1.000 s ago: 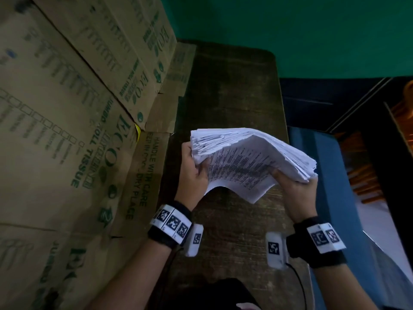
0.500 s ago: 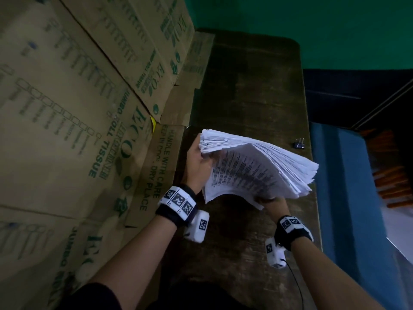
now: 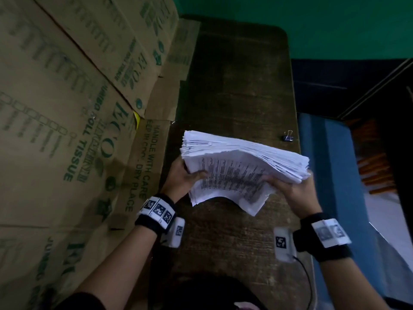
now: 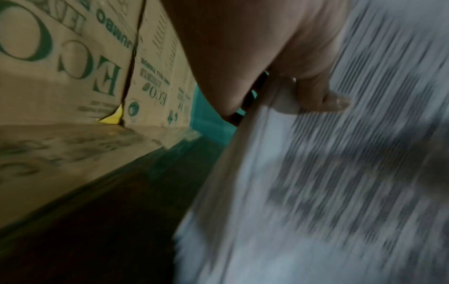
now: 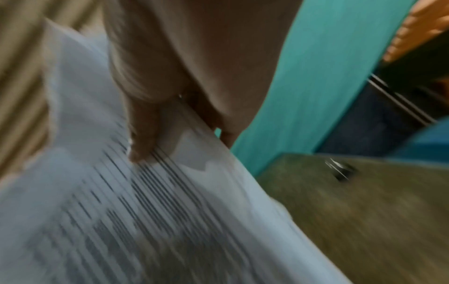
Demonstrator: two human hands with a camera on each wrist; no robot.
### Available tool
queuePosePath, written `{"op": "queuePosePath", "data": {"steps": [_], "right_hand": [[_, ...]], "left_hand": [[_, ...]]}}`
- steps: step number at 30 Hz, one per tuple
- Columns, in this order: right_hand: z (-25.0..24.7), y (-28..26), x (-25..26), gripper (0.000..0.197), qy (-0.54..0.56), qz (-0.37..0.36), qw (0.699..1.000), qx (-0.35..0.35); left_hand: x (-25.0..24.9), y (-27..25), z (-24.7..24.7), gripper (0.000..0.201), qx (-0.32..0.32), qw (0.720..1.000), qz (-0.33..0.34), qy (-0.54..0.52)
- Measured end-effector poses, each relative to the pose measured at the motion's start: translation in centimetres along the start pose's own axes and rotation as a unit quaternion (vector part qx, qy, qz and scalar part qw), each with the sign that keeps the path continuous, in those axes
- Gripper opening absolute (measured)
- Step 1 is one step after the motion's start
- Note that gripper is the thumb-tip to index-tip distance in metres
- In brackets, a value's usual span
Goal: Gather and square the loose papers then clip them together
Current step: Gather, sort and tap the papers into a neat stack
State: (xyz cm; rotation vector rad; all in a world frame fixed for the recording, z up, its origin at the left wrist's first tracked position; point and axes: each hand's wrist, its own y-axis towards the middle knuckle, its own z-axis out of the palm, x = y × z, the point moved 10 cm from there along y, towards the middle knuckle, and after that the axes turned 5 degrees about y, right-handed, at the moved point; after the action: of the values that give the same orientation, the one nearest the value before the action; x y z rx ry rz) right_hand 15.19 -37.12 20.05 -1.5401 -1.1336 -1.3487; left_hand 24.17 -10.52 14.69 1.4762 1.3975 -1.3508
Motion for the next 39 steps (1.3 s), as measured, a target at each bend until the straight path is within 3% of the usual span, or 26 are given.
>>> {"op": "queuePosePath", "data": {"steps": [2, 4, 8, 12, 14, 17, 19, 22, 23, 25, 28, 29, 32, 36, 39], "right_hand": [[-0.2, 0.3, 2.2, 0.029, 0.008, -0.031, 0.999, 0.015], [-0.4, 0.5, 2.5, 0.032, 0.005, -0.042, 0.999, 0.02], [-0.4, 0.3, 1.6, 0.032, 0.01, -0.039, 0.999, 0.0], [-1.2, 0.1, 1.6, 0.035, 0.026, -0.048, 0.998, -0.04], [-1.1, -0.2, 2.1, 0.04, 0.033, -0.052, 0.998, -0.02], [0.4, -1.0, 1.7, 0.038, 0.017, -0.041, 0.998, 0.037], [1.1, -1.1, 1.9, 0.037, 0.0, -0.047, 0.997, 0.056], [1.3, -1.2, 3.1, 0.054, 0.03, -0.06, 0.995, 0.078], [1.1, -1.3, 3.5, 0.063, 0.049, -0.06, 0.994, 0.081], [0.7, -1.4, 4.1, 0.075, 0.077, -0.061, 0.992, 0.081], [0.8, -1.2, 3.3, 0.078, 0.116, -0.049, 0.989, 0.072], [1.2, -1.1, 2.8, 0.076, 0.131, -0.04, 0.988, 0.067], [2.0, -0.4, 2.1, 0.069, 0.111, -0.034, 0.992, 0.043], [1.6, 0.0, 1.6, 0.065, 0.125, -0.021, 0.991, 0.048], [2.0, -0.2, -0.4, 0.05, 0.083, 0.017, 0.996, 0.02]], "left_hand": [[2.8, -0.7, 1.4, 0.043, 0.049, 0.994, -0.091, 0.04], [4.9, -1.7, 1.9, 0.025, 0.064, 0.976, -0.144, 0.15], [7.7, -2.2, 2.3, 0.034, 0.039, 0.974, -0.163, 0.15], [8.8, -2.1, 2.4, 0.028, 0.045, 0.968, -0.188, 0.158], [10.5, -2.1, 2.2, 0.03, 0.066, 0.961, -0.211, 0.168], [13.8, -2.6, 1.2, 0.041, 0.107, 0.923, -0.248, 0.273], [14.3, -2.1, 1.1, 0.049, 0.123, 0.924, -0.214, 0.292], [12.3, -2.3, 1.4, 0.06, 0.135, 0.951, -0.168, 0.222], [10.5, -2.4, 1.0, 0.065, 0.124, 0.965, -0.126, 0.191], [4.1, -3.0, -0.2, 0.082, 0.074, 0.989, 0.022, 0.124], [-4.2, -4.1, -2.1, 0.076, 0.009, 0.98, 0.196, -0.005], [-5.4, -4.0, -2.2, 0.066, -0.006, 0.977, 0.209, -0.036], [-4.9, -2.8, -1.9, 0.041, -0.056, 0.987, 0.147, -0.036], [-3.0, -1.0, -2.3, 0.053, -0.036, 0.995, 0.093, -0.009], [-3.1, -0.7, -1.2, 0.046, -0.044, 0.996, 0.071, -0.032]]}}
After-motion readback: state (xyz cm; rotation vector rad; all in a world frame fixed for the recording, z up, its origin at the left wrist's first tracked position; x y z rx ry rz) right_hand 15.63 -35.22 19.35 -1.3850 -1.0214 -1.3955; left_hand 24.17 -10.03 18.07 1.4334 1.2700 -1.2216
